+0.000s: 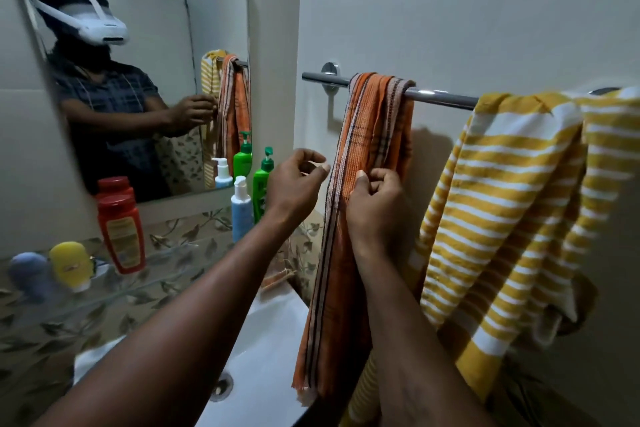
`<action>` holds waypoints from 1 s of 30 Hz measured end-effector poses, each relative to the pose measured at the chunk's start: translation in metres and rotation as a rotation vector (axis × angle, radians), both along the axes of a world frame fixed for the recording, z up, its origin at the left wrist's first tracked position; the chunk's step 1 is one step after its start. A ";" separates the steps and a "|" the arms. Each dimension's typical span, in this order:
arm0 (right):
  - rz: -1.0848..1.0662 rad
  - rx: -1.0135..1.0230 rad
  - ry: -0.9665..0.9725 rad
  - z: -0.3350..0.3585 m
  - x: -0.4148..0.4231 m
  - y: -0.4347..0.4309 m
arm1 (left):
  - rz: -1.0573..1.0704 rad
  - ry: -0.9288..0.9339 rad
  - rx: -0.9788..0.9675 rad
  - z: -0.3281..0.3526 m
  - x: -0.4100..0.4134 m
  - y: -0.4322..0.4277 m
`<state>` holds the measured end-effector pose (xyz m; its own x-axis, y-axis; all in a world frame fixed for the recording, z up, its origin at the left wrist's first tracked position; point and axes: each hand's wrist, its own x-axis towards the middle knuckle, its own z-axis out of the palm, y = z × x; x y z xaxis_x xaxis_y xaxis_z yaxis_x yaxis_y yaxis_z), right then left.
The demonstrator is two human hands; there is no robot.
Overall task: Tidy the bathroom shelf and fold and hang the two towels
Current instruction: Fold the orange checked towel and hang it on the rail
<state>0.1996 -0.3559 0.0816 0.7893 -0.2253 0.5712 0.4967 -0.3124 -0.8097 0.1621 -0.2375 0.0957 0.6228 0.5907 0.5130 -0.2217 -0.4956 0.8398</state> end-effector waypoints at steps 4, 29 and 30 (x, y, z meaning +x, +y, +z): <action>0.080 0.049 -0.093 -0.001 -0.016 -0.002 | -0.024 -0.033 0.181 0.032 -0.016 -0.019; 0.171 -0.031 -0.166 0.042 -0.073 -0.013 | -0.201 0.040 0.136 0.076 -0.087 -0.019; 0.243 -0.043 -0.200 0.037 -0.083 -0.012 | -0.204 0.022 0.119 0.081 -0.087 -0.023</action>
